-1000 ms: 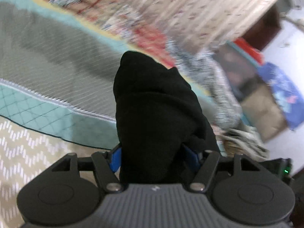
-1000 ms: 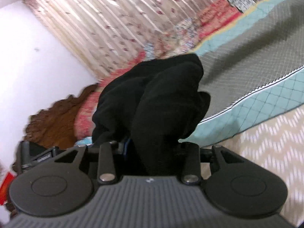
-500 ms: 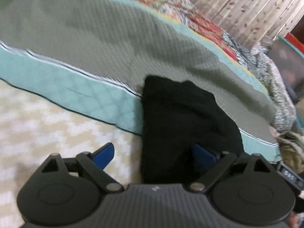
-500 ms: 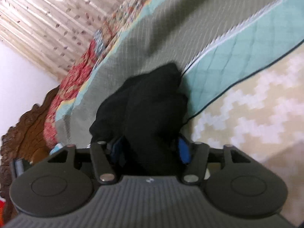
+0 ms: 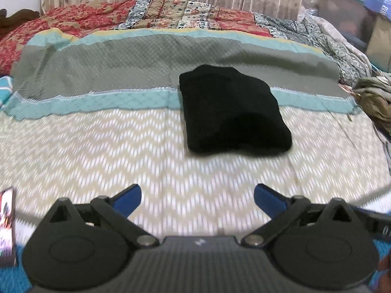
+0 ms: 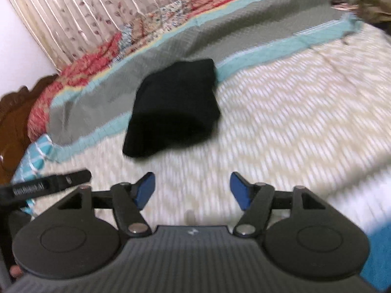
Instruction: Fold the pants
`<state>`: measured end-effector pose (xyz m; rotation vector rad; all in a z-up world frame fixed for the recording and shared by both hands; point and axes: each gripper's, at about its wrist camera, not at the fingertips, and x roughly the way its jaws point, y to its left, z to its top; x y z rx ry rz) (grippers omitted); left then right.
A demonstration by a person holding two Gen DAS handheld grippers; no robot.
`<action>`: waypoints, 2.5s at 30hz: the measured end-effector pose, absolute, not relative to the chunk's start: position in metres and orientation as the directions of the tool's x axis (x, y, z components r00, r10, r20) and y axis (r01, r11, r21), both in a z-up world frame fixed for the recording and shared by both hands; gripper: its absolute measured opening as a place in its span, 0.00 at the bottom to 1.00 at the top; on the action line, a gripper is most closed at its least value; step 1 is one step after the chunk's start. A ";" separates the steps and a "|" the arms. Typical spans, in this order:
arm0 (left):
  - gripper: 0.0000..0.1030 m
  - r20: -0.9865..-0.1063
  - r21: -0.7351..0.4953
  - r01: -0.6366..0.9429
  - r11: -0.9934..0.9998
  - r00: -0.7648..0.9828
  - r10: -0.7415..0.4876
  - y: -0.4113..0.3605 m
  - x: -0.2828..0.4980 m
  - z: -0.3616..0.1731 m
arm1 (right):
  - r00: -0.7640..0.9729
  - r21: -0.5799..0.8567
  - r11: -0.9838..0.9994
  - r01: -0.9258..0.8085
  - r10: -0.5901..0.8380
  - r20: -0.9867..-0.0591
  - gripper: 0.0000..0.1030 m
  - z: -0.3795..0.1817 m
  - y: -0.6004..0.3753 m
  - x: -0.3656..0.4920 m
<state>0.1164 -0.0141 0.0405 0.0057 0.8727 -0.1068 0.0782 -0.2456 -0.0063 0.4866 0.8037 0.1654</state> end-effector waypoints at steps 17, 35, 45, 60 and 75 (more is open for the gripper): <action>1.00 -0.760 0.045 0.089 0.995 0.649 -0.024 -0.032 0.011 0.061 | 0.682 0.478 0.878 0.035 0.329 -0.653 0.91 0.014 -0.216 -0.019; 1.00 -0.728 0.084 0.008 0.996 0.683 0.055 -0.023 -0.006 0.063 | 0.667 0.474 0.880 0.040 0.329 -0.668 0.92 0.012 -0.208 -0.025; 1.00 -0.720 0.127 -0.010 0.992 0.686 0.099 -0.023 -0.004 0.058 | 0.649 0.494 0.867 0.069 0.337 -0.682 0.93 0.006 -0.209 -0.024; 1.00 -0.702 0.211 -0.012 0.977 0.694 0.160 -0.022 -0.003 0.051 | 0.629 0.505 0.857 0.102 0.338 -0.700 0.93 0.000 -0.213 -0.023; 1.00 -0.718 0.252 -0.013 0.968 0.668 0.196 -0.025 0.000 0.046 | 0.616 0.515 0.848 0.128 0.339 -0.711 0.93 -0.004 -0.216 -0.023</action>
